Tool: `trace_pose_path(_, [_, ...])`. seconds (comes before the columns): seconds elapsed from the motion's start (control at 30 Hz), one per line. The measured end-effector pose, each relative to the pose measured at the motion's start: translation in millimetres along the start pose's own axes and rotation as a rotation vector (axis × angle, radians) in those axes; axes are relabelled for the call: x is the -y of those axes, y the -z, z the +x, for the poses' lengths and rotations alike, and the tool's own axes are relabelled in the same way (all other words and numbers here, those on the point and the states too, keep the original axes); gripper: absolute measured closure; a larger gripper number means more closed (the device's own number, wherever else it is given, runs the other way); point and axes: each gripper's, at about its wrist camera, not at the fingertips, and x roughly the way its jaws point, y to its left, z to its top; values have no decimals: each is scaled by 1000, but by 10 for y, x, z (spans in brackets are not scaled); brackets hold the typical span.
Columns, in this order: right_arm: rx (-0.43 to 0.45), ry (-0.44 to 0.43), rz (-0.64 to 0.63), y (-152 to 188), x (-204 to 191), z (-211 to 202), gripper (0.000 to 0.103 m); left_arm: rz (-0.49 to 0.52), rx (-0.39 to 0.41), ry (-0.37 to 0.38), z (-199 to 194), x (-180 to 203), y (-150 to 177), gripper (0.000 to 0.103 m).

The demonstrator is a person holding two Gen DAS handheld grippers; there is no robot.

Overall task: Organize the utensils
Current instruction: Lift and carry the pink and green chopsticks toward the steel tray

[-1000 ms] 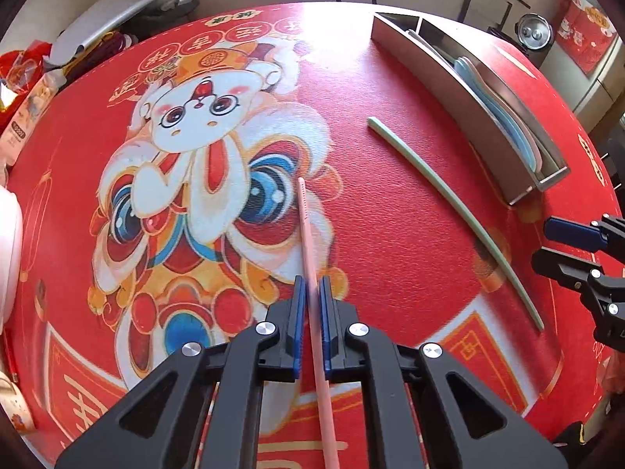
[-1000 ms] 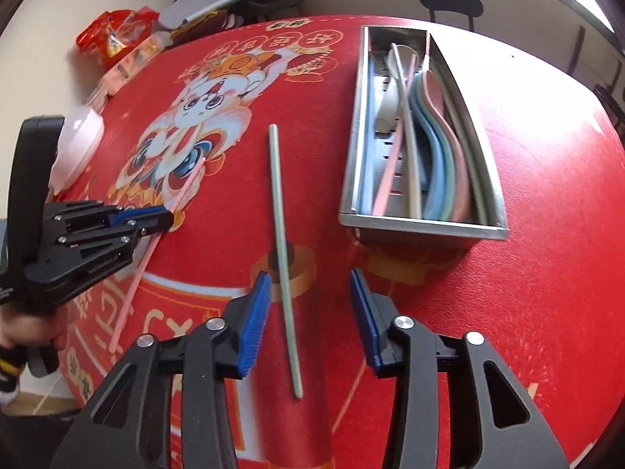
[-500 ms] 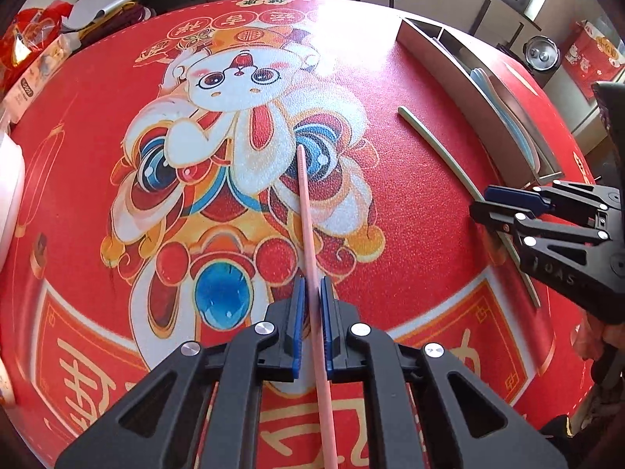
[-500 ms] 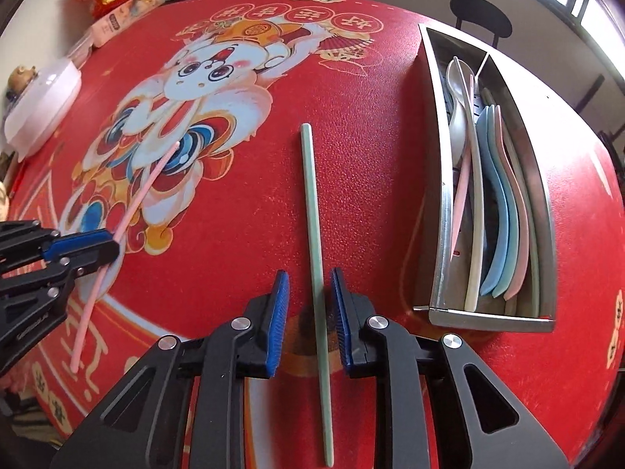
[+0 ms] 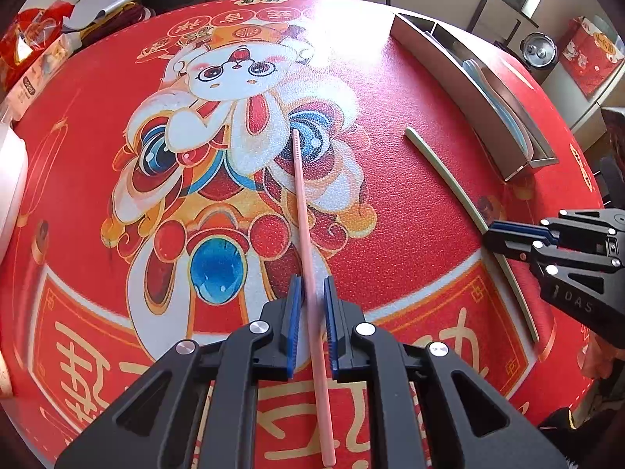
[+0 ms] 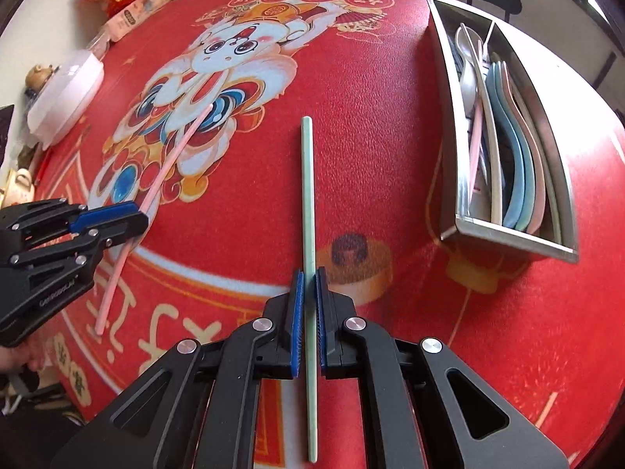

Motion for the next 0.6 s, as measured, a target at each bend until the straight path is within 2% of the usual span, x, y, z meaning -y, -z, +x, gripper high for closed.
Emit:
trace_pose_path(0.2, [-24, -50, 63, 244, 139, -83, 97, 24, -11, 21, -13, 74, 55, 76])
trace_pose_path(0.53, [-22, -17, 48, 290, 102, -93, 97, 47, 6, 8, -40, 151, 129, 75])
trace_pose_path(0.6, [-19, -7, 41, 277, 76, -82, 97, 38, 12, 2, -45, 138, 137, 80])
